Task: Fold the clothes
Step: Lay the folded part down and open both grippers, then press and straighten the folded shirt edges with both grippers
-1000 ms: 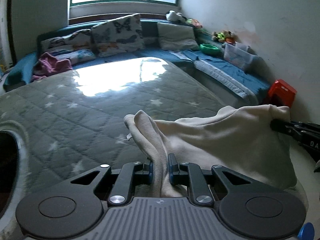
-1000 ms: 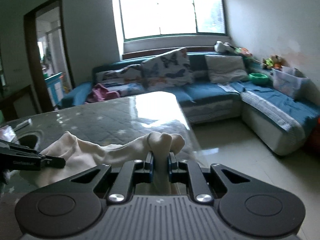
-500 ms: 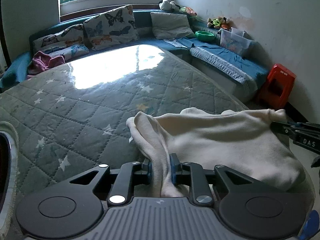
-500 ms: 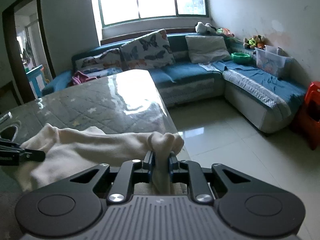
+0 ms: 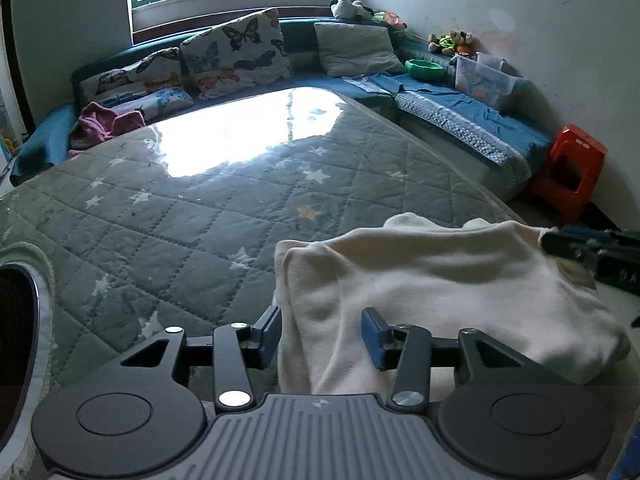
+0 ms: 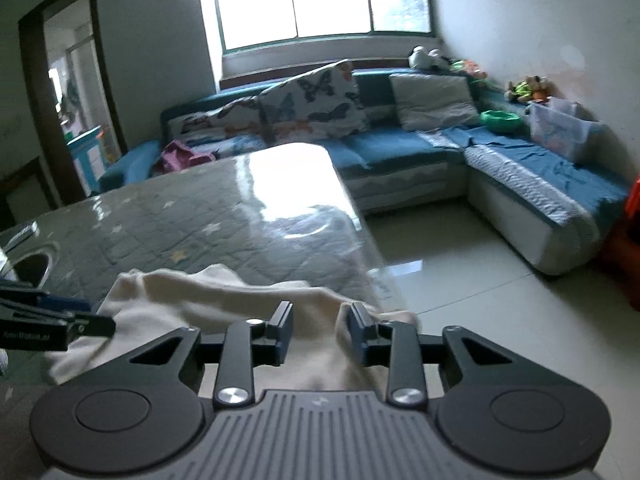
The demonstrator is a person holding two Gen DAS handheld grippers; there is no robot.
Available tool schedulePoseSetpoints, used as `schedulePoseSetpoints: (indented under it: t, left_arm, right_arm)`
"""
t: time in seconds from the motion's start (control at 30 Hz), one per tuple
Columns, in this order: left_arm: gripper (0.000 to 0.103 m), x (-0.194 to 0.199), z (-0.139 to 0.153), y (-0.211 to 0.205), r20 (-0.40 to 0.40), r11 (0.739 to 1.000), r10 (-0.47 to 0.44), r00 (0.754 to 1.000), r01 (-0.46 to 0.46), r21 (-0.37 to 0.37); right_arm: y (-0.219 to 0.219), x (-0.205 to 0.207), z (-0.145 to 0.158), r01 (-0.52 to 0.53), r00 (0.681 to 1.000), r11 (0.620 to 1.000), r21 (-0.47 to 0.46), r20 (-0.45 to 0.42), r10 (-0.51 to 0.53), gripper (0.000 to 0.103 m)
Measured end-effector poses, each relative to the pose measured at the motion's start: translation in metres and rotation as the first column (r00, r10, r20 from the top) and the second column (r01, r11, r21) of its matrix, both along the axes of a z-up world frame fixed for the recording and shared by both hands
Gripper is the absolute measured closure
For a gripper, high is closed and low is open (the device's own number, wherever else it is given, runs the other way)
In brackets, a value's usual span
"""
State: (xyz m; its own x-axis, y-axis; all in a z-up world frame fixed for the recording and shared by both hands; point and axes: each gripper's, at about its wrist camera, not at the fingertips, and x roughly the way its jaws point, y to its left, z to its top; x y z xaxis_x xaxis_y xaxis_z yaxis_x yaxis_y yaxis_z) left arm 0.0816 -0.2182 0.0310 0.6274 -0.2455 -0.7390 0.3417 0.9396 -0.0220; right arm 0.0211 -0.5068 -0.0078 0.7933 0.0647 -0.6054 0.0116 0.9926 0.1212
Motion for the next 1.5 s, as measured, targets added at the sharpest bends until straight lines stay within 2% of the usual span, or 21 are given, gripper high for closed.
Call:
schedulePoseSetpoints:
  t: [0.43, 0.63, 0.7, 0.77, 0.9, 1.23, 1.5]
  left_arm:
    - [0.056, 0.034, 0.0, -0.01, 0.025, 0.999, -0.013, 1.0, 0.012, 0.036]
    - [0.055, 0.054, -0.009, -0.014, 0.012, 0.999, -0.014, 1.0, 0.013, 0.052]
    - [0.051, 0.058, -0.011, -0.013, 0.012, 0.998, -0.013, 1.0, 0.012, 0.054]
    - [0.049, 0.06, -0.012, -0.011, 0.014, 0.999, -0.01, 1.0, 0.009, 0.051]
    - [0.051, 0.056, -0.009, -0.009, 0.024, 0.999, -0.017, 1.0, 0.016, 0.045]
    - [0.051, 0.037, -0.007, -0.006, 0.049, 0.998, -0.034, 0.998, 0.031, 0.06]
    - [0.05, 0.016, -0.003, 0.003, 0.068, 0.998, -0.037, 0.997, 0.034, 0.045]
  right_arm:
    - [0.023, 0.036, -0.014, -0.039, 0.998, 0.999, -0.017, -0.05, 0.038, 0.066]
    - [0.025, 0.045, -0.019, -0.039, 0.998, 0.999, -0.028, -0.058, 0.037, 0.06]
    - [0.025, 0.047, -0.019, -0.04, 0.998, 0.999, -0.031, -0.058, 0.038, 0.056]
    - [0.026, 0.047, -0.018, -0.043, 0.998, 0.999, -0.034, -0.055, 0.041, 0.056]
    - [0.033, 0.038, -0.011, -0.064, 0.997, 0.997, -0.032, -0.034, 0.063, 0.051]
    - [0.072, 0.0, -0.006, -0.205, 0.978, 0.978, -0.026, -0.04, 0.203, 0.048]
    - [0.109, -0.038, -0.006, -0.269, 0.963, 0.957, -0.11, -0.006, 0.27, 0.045]
